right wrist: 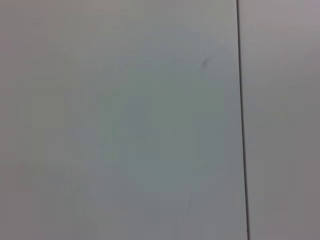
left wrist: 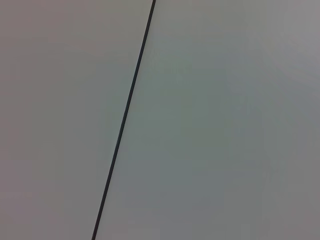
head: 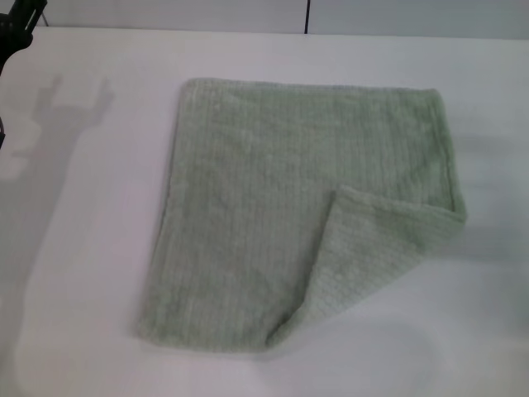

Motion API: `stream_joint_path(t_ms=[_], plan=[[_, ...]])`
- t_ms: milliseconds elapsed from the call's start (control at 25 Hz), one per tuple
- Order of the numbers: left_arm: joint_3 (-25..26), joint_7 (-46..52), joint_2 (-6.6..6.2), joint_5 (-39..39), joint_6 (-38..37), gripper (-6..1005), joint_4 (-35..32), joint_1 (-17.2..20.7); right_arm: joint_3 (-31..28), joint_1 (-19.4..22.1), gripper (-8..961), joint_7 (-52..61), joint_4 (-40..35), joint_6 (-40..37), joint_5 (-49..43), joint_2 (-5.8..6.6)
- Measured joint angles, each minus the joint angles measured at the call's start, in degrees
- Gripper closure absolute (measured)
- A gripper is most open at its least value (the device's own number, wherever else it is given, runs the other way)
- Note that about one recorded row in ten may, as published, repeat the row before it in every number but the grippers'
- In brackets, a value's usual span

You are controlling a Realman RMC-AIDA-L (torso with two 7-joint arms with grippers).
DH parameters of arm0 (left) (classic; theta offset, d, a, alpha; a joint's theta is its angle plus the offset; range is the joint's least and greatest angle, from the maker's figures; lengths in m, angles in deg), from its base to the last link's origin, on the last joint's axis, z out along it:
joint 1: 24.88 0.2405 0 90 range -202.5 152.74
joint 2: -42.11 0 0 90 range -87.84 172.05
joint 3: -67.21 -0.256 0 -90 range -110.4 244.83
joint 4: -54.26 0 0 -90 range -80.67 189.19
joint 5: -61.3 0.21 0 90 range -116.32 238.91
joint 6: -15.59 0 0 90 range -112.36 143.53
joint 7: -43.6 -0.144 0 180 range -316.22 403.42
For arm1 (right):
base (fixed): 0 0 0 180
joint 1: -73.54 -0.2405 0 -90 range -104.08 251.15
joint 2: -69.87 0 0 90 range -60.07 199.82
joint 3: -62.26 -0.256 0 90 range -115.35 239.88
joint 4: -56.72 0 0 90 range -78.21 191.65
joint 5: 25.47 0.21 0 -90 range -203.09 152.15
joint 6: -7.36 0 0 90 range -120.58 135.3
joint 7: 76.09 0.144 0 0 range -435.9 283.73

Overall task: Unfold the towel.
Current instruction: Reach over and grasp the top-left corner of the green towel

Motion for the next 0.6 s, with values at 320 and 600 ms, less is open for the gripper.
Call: stream_joint_path(t_ms=[320, 600], plan=[[0.04, 0.16, 0.00, 0.00, 0.00, 158, 0.00, 0.14, 0.00, 0.00, 335, 0.00, 0.00, 0.00, 0.00, -0.04], [-0.05, 0.20, 0.00, 0.00, -0.12, 159, 0.00, 0.13, 0.00, 0.16, 336, 0.00, 0.00, 0.00, 0.00, -0.04]])
